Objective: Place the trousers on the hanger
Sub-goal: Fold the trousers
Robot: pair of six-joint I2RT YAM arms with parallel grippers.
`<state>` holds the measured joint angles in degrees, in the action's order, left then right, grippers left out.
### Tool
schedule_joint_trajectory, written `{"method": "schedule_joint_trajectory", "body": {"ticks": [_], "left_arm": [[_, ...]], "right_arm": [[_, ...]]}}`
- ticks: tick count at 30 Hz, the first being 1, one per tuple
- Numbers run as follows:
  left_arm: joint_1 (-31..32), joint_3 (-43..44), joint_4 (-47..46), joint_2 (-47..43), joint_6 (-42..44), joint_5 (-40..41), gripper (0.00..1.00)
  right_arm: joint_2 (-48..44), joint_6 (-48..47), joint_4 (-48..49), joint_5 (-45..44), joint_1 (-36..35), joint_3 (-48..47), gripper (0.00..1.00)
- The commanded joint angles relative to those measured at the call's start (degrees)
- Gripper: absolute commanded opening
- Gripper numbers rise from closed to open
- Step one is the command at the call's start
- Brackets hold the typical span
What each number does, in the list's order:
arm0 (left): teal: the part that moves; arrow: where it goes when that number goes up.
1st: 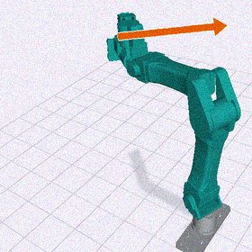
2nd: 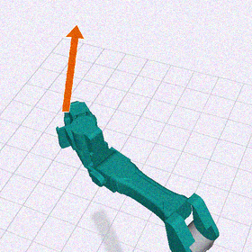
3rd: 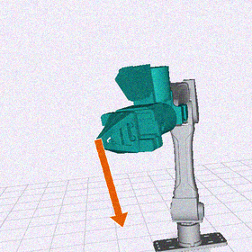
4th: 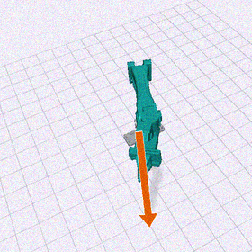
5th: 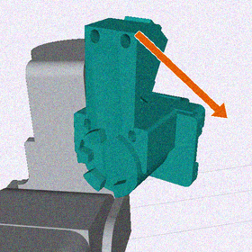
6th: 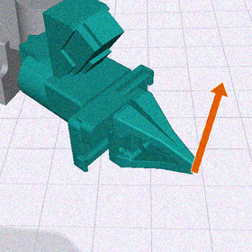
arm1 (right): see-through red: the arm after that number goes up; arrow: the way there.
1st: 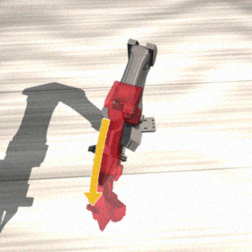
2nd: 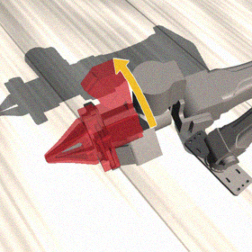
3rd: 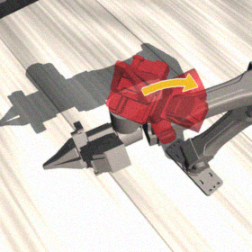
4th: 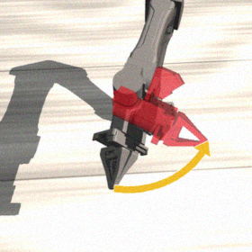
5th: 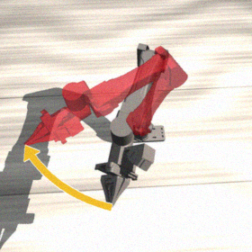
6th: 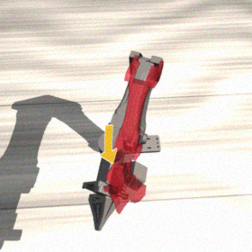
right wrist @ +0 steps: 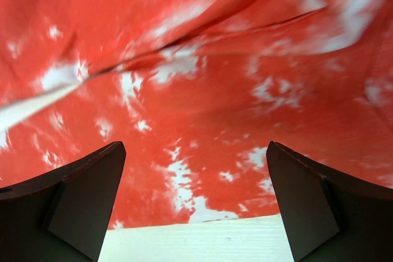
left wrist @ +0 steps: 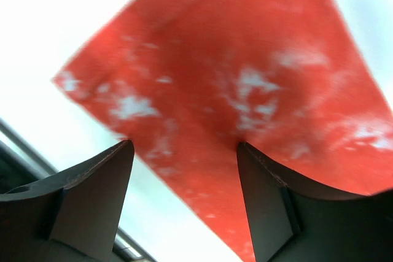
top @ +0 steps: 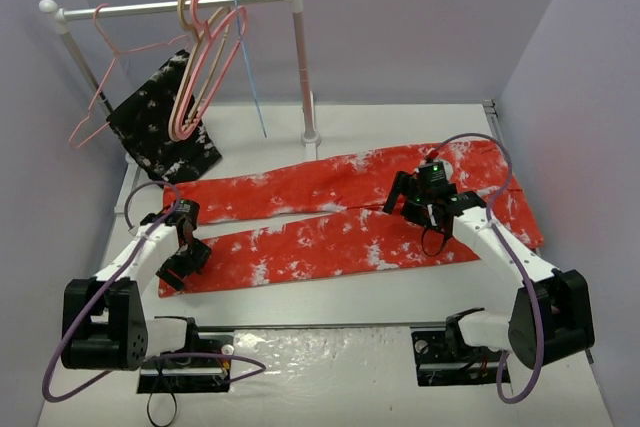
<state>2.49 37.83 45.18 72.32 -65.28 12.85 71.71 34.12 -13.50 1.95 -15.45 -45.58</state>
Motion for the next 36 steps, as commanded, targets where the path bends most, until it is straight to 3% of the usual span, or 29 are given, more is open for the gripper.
{"method": "schedule_joint_trajectory", "body": {"ticks": [1,9,20,24,30,36], "left_arm": [[-2.20,1.35,6.58,-2.45,3.14,2.33,0.65],[0.50,2.89,-4.28,-9.06,8.81,-4.20,0.66],[2.69,11.26,1.44,-11.22,14.34,1.55,0.67],[2.69,10.31,1.57,-12.21,14.68,0.48,0.67],[2.70,8.00,-1.26,-12.23,16.90,-2.33,0.67],[2.78,6.44,-5.06,-7.41,18.00,-4.91,0.68]], "right_arm": [[2.42,1.77,1.14,-5.22,-4.81,-0.67,0.97],[9.01,0.81,1.89,-7.65,-10.17,0.80,0.97],[17.65,9.49,1.84,-1.74,-25.53,6.80,1.00],[15.25,10.27,1.20,-0.29,-27.44,6.20,1.00],[5.84,8.38,-7.46,-15.72,-24.31,-4.77,1.00],[2.08,5.07,-7.35,-15.94,-5.95,-3.05,1.00]]}}
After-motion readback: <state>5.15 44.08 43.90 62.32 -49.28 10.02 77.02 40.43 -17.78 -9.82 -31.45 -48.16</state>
